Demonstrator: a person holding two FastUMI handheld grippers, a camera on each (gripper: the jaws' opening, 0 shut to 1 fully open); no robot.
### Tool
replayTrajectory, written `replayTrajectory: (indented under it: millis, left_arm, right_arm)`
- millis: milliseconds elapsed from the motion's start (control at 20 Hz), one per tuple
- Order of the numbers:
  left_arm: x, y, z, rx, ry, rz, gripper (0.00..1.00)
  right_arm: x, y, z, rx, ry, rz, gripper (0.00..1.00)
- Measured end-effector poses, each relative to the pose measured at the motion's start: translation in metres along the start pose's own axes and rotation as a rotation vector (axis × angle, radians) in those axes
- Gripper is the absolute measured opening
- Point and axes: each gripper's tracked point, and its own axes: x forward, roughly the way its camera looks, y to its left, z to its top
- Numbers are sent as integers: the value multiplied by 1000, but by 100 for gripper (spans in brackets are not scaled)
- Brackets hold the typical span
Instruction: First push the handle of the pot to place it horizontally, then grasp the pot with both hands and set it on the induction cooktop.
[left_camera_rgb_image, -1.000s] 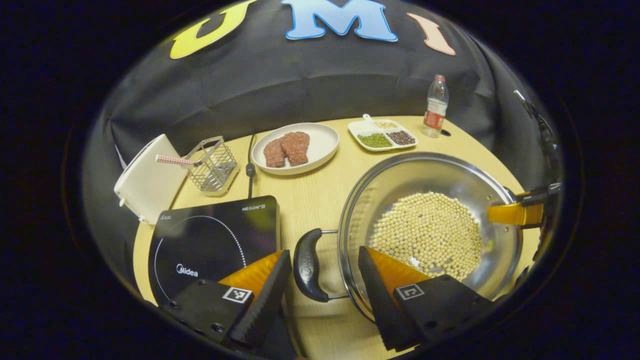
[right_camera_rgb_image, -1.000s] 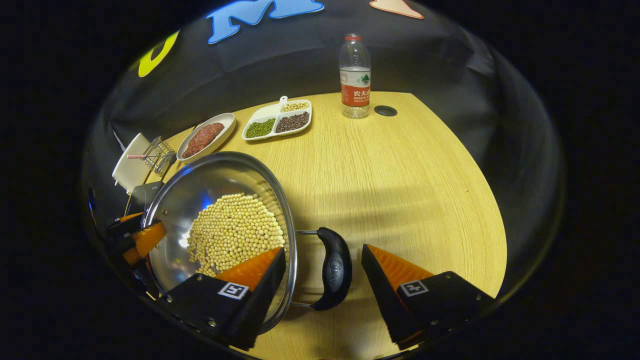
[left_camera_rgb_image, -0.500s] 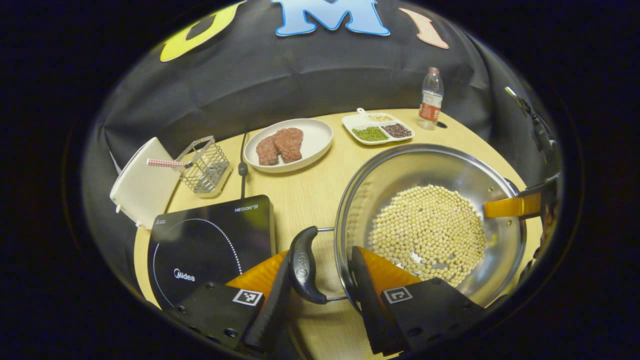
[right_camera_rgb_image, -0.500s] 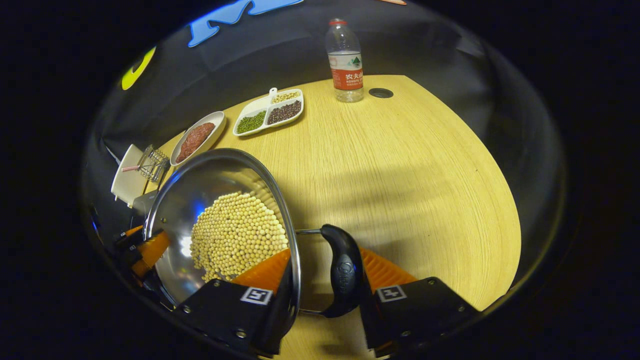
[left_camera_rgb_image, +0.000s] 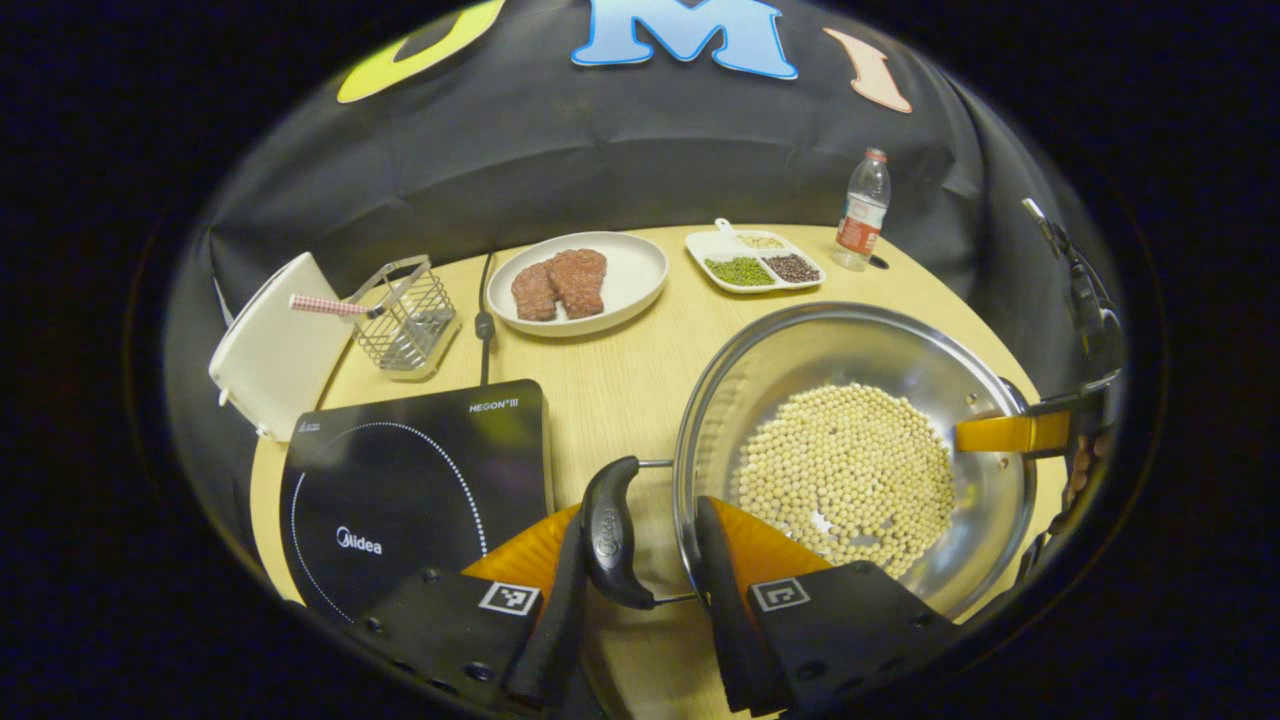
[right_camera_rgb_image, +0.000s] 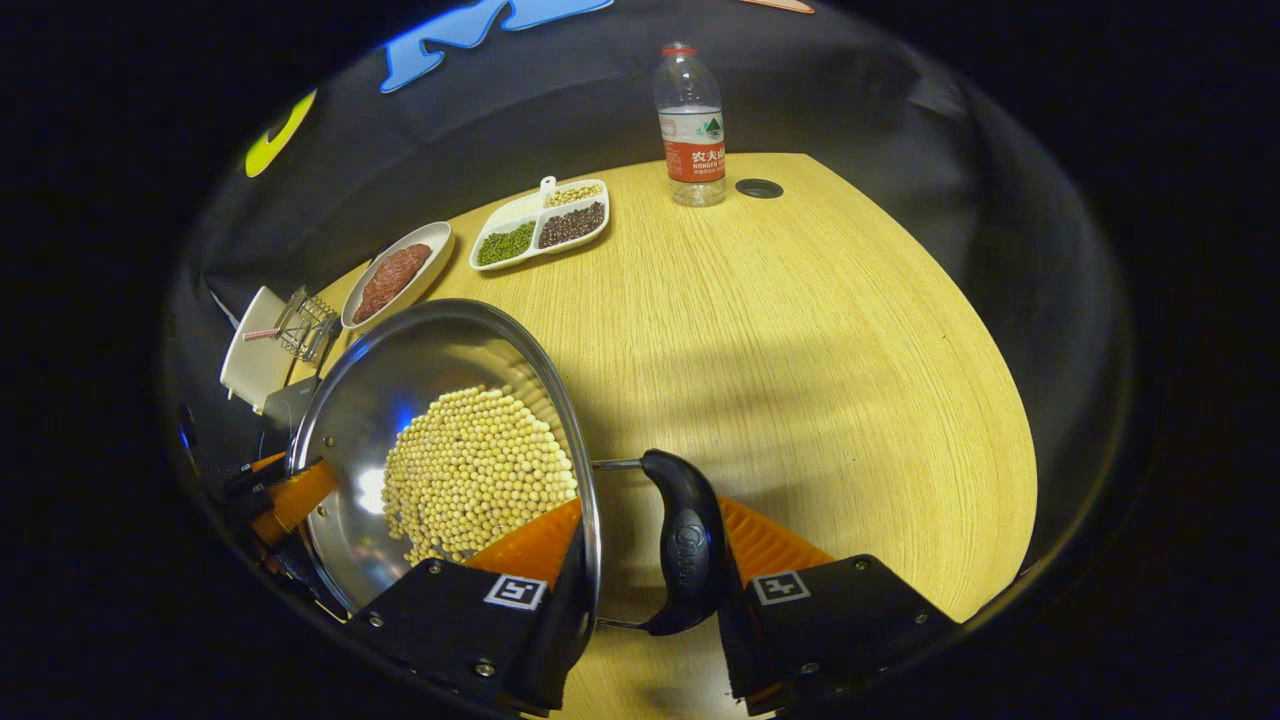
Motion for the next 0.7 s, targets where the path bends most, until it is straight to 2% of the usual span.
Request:
replayTrajectory:
  millis: [200, 350, 450, 500, 550, 700]
  left_arm:
    - [0, 3, 1, 2, -19, -5, 66]
    - [1, 4, 4, 7, -34, -6, 59]
    - [1, 4, 5, -3, -33, -4, 59]
    - [0, 3, 4, -9, -33, -4, 62]
    - [0, 3, 5, -11, -37, -3, 59]
    - [-3, 6, 8, -9, -47, -4, 59]
  right_arm:
    - [-18, 2, 0, 0, -14, -4, 60]
    - [-32, 5, -1, 1, -18, -1, 60]
    - [-42, 11, -1, 0, -20, 1, 60]
    - [-44, 13, -2, 0, -20, 3, 60]
    - [-48, 16, -2, -1, -18, 7, 60]
    - [-57, 28, -2, -1, -19, 14, 60]
